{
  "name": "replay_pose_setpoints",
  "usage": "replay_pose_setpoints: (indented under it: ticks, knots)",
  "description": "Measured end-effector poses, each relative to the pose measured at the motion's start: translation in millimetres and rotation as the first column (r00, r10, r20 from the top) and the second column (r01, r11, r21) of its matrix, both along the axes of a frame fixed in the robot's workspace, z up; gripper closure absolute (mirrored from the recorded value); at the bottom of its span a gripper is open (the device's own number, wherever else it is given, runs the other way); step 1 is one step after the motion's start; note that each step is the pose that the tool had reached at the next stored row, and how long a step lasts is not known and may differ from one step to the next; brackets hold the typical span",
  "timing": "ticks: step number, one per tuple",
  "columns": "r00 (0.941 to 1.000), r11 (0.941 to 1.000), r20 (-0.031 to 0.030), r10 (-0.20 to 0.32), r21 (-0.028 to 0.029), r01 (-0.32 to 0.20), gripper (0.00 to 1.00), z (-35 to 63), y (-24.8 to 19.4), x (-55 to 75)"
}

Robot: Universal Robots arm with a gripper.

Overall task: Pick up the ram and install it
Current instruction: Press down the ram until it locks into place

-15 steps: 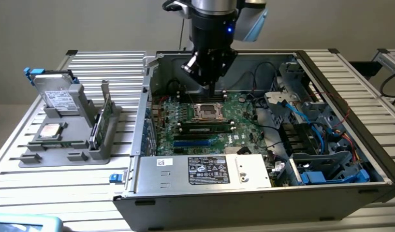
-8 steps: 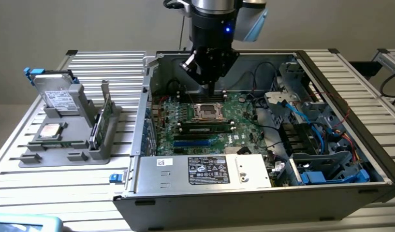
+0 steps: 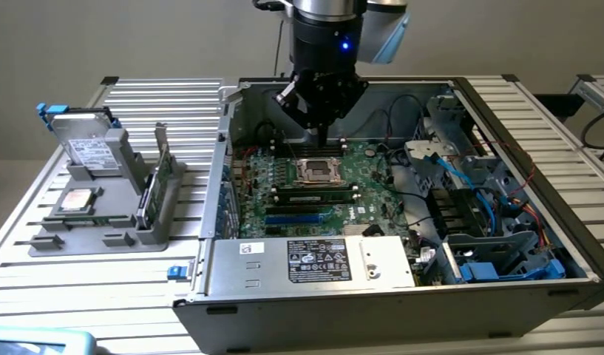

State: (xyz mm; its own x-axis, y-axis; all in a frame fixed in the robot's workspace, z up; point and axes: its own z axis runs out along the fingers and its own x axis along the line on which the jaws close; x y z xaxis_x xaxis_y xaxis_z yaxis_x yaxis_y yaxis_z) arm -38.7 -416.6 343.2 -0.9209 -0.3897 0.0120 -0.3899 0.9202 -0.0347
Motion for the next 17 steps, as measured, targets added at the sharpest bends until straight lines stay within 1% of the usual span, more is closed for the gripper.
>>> replay_pose_setpoints:
  ticks: [5,9,13,17]
  knots:
    - [0.9979,0.9979,0.0019,-0.064,0.0055,0.064,0.89,0.0,-0.1,0.0]
    - [0.9936,0.9935,0.0033,-0.113,0.0136,0.113,0.89,0.0,0.0,0.0]
    - [0.9871,0.9869,0.0042,-0.160,0.0229,0.160,0.89,0.0,0.0,0.0]
    - [0.9782,0.9777,0.0047,-0.208,0.0330,0.207,0.89,0.0,0.0,0.0]
